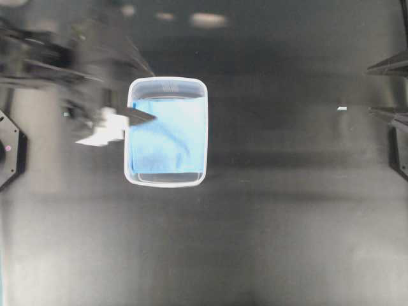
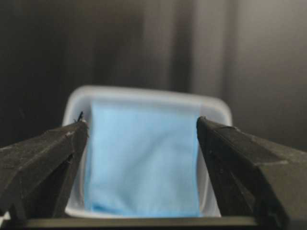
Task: Place the blue towel into the container with the left arm.
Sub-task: 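Open the left gripper to release the towel and withdraw left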
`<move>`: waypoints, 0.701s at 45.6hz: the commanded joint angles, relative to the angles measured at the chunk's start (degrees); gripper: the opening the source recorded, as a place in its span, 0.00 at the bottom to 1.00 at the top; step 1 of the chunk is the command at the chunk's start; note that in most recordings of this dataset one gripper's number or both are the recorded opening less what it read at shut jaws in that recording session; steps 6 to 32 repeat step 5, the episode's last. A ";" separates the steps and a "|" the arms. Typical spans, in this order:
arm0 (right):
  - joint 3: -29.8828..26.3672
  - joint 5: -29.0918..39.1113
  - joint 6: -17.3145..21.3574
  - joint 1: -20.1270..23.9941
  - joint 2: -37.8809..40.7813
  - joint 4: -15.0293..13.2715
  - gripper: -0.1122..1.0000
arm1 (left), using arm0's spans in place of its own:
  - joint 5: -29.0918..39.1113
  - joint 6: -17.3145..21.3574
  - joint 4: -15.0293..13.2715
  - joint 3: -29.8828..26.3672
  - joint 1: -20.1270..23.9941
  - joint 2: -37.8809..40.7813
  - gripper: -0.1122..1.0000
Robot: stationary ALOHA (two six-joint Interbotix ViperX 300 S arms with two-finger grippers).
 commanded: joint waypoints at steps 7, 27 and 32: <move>-0.35 -0.62 0.00 -0.09 0.26 0.18 0.78 | -8.44 -0.18 0.09 7.65 0.00 -11.51 0.89; -0.35 -0.62 0.00 -0.09 0.26 0.18 0.78 | -8.44 -0.18 0.09 7.65 0.00 -11.51 0.89; -0.35 -0.62 0.00 -0.09 0.26 0.18 0.78 | -8.44 -0.18 0.09 7.65 0.00 -11.51 0.89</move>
